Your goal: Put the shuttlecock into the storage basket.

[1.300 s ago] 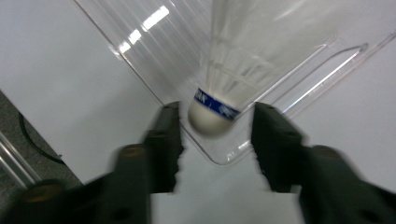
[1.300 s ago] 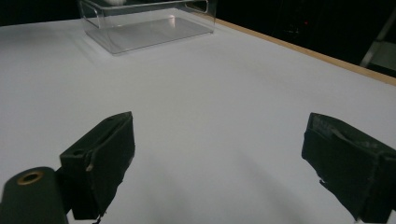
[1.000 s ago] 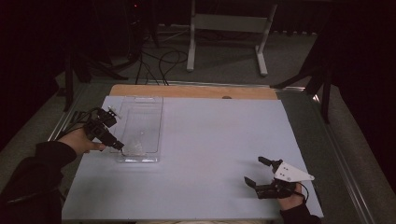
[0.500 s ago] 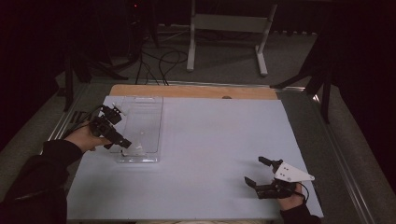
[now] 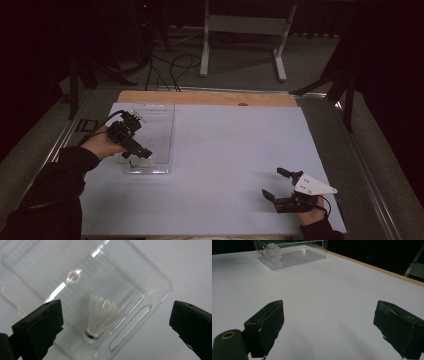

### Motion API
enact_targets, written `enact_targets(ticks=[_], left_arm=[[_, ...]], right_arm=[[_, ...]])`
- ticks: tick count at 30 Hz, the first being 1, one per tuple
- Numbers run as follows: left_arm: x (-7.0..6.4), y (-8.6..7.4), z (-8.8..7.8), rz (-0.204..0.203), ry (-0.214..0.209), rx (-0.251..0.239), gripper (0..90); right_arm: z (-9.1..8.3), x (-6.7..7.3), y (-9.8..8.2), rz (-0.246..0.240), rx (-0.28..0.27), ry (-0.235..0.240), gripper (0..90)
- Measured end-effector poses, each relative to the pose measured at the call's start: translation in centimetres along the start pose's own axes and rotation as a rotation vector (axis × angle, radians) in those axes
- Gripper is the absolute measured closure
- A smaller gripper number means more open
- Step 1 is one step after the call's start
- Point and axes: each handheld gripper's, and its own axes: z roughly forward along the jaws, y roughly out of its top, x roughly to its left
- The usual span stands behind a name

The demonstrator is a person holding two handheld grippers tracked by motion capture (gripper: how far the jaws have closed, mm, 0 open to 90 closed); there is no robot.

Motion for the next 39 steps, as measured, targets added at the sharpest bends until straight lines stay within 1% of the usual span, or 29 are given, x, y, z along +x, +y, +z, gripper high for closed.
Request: enact_targets(ticks=[6, 9, 10, 12, 15, 19, 21, 23, 26, 28, 29, 30, 31, 32, 34, 36, 37, 38, 39], left_arm=[[-0.8, 1.2, 0.2, 0.037, -0.018, -0.020, 0.0], [-1.3, 1.9, 0.4, 0.064, -0.027, -0.031, 0.0], [-1.5, 2.1, 0.4, 0.065, -0.031, -0.037, 0.0], [-1.9, 2.5, 0.5, 0.083, -0.036, -0.044, 0.0], [-2.4, 3.2, 0.6, 0.099, -0.048, -0.053, 0.0], [-3.2, 4.1, 0.5, 0.116, -0.065, -0.089, 0.0], [-3.5, 4.5, 0.5, 0.124, -0.082, -0.109, 0.0], [-3.9, 4.9, 0.5, 0.132, -0.092, -0.119, 0.0], [-4.5, 5.6, 0.7, 0.145, -0.096, -0.115, 0.0], [-4.9, 6.0, 0.8, 0.156, -0.092, -0.118, 0.0], [-4.9, 6.0, 0.8, 0.156, -0.092, -0.118, 0.0], [-5.6, 6.6, 1.1, 0.169, -0.101, -0.107, 0.0], [-5.9, 6.7, 1.2, 0.178, -0.100, -0.109, 0.0], [-6.2, 7.0, 1.3, 0.190, -0.109, -0.100, 0.0], [-6.8, 7.3, 1.3, 0.211, -0.103, -0.109, 0.0], [-7.3, 7.6, 1.4, 0.225, -0.112, -0.115, 0.0], [-7.6, 7.7, 1.5, 0.231, -0.105, -0.124, 0.0], [-7.9, 7.9, 1.5, 0.240, -0.100, -0.120, 0.0], [-8.1, 8.0, 1.6, 0.247, -0.106, -0.123, 0.0]], right_arm=[[0.0, -0.1, 0.0, -0.005, -0.002, 0.000, 9.8], [0.0, -0.1, 0.0, -0.002, 0.000, 0.000, 9.8], [0.0, 0.0, 0.0, 0.000, -0.001, 0.000, 9.8], [0.0, 0.0, 0.0, 0.001, -0.002, 0.000, 9.8], [0.0, -0.1, 0.0, -0.001, -0.001, 0.000, 9.8], [0.0, -0.1, 0.0, -0.001, -0.001, 0.000, 9.8], [0.0, -0.1, 0.0, 0.001, -0.003, 0.001, 9.8], [0.0, -0.1, 0.0, 0.002, -0.003, 0.002, 9.8], [0.0, -0.1, 0.0, -0.002, -0.003, 0.000, 9.8], [0.0, -0.1, 0.0, 0.004, -0.004, 0.001, 9.8], [0.0, -0.1, 0.0, 0.004, -0.004, 0.001, 9.8], [0.0, -0.1, 0.0, 0.002, -0.003, 0.000, 9.8], [0.0, -0.1, 0.0, 0.001, 0.000, 0.001, 9.8], [0.0, -0.1, 0.0, 0.001, -0.001, 0.000, 9.8], [0.0, -0.1, 0.0, 0.001, -0.003, 0.000, 9.8], [0.0, -0.1, 0.0, 0.001, -0.001, -0.001, 9.8], [0.0, -0.1, 0.0, 0.003, -0.002, 0.000, 9.8], [0.0, -0.1, 0.0, 0.003, -0.002, 0.000, 9.8], [0.0, -0.1, 0.0, 0.002, -0.001, 0.000, 9.8]])
